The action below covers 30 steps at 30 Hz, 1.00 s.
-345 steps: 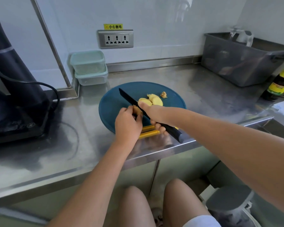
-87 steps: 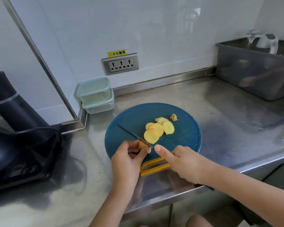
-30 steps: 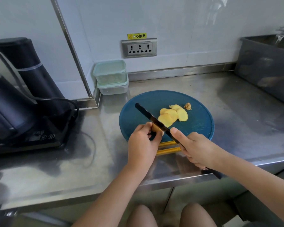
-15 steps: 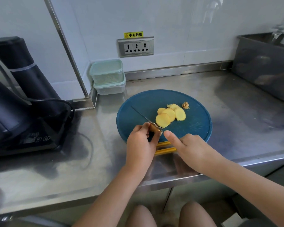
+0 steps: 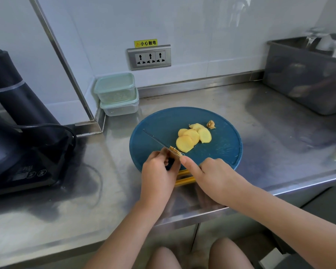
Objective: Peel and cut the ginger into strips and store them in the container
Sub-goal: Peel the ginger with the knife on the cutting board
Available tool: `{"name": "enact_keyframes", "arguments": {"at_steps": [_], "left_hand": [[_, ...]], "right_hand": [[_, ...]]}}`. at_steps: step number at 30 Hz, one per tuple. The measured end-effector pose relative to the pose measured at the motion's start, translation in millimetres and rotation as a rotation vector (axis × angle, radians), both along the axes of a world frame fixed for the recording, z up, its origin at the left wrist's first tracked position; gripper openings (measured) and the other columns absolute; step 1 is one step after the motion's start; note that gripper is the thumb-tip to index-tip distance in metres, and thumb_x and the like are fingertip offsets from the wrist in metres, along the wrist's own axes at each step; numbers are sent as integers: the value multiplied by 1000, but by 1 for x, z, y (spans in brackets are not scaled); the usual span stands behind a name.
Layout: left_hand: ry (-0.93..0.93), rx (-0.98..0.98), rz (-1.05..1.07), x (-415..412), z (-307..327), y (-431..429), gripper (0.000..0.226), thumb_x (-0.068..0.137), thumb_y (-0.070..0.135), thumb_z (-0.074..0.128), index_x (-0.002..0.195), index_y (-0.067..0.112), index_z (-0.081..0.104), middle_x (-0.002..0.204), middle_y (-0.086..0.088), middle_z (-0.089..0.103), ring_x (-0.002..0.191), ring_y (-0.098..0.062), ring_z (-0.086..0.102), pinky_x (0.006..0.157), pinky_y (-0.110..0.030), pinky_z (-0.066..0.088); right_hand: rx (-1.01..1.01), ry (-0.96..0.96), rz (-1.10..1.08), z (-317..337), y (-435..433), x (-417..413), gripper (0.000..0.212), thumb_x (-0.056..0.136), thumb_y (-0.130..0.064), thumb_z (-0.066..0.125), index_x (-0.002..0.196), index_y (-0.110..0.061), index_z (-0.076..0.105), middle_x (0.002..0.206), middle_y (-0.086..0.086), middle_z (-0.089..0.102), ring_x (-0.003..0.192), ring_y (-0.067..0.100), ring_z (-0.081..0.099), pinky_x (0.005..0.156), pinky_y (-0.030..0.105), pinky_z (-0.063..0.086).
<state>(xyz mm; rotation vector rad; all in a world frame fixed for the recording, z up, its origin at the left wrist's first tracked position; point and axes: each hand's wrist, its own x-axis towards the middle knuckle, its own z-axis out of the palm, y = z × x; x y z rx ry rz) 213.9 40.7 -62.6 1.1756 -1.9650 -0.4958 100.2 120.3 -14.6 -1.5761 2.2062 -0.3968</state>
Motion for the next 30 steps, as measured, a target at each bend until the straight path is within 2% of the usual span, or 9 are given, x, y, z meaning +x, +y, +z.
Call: {"name": "enact_keyframes", "arguments": {"at_steps": [7,9,11,12,15,19,24,28,30], "left_hand": [[11,36,20,-2,-1,0,16,84,24,69,90,9,70,82,-3,63,69,-10,54,57,-9,37],[6,39,22,-3,0,2,15,86,22,67,91,8,70,82,0,60,67,-7,49,56,-5,34],[-8,42,24,-4,0,3,15,87,20,65,92,7,70,85,-2,61,67,-5,46,55,-6,33],[-9,46,22,-4,0,3,15,87,20,65,93,7,70,87,-4,62,67,-5,45,55,-6,33],[-7,58,16,-4,1,5,16,87,18,65,96,7,70,93,-5,64,69,-6,45,56,-6,33],[-6,59,18,-4,2,5,15,86,16,66,94,4,70,92,-7,64,67,-6,43,56,-4,35],[-20,56,26,-5,2,5,13,85,13,64,87,1,69,86,-8,63,65,-8,41,53,-8,33],[-12,44,29,-5,2,4,14,86,16,64,87,3,69,80,-7,62,64,-10,45,54,-9,30],[-14,38,25,-5,2,4,15,86,19,65,88,5,69,78,-4,60,66,-11,49,54,-10,32]], "right_hand": [[46,-8,12,-1,11,-5,78,86,-73,8,77,-9,51,66,4,48,60,16,45,68,34,43],[74,-100,-135,6,7,2,62,102,-51,18,115,-2,53,68,6,41,58,16,42,66,35,45],[149,-81,-137,12,5,9,54,106,-26,20,153,-16,-5,70,7,30,57,17,36,61,36,44],[185,-18,-93,11,4,8,56,106,-27,17,151,-21,-15,70,6,29,56,16,34,56,32,41],[178,170,46,5,3,7,81,88,-57,-2,143,-13,37,67,4,34,54,14,36,46,25,30],[97,217,119,6,7,8,120,56,-66,-29,124,-12,55,66,2,37,53,13,37,46,24,30],[52,92,-15,7,8,10,76,98,-61,16,83,9,40,65,1,42,55,11,36,68,31,40],[70,43,-2,10,-2,7,73,100,-58,19,86,10,41,66,2,42,55,12,37,64,30,39],[99,105,56,11,-2,4,64,103,-47,19,119,9,45,68,5,37,57,15,36,55,29,36]]}}
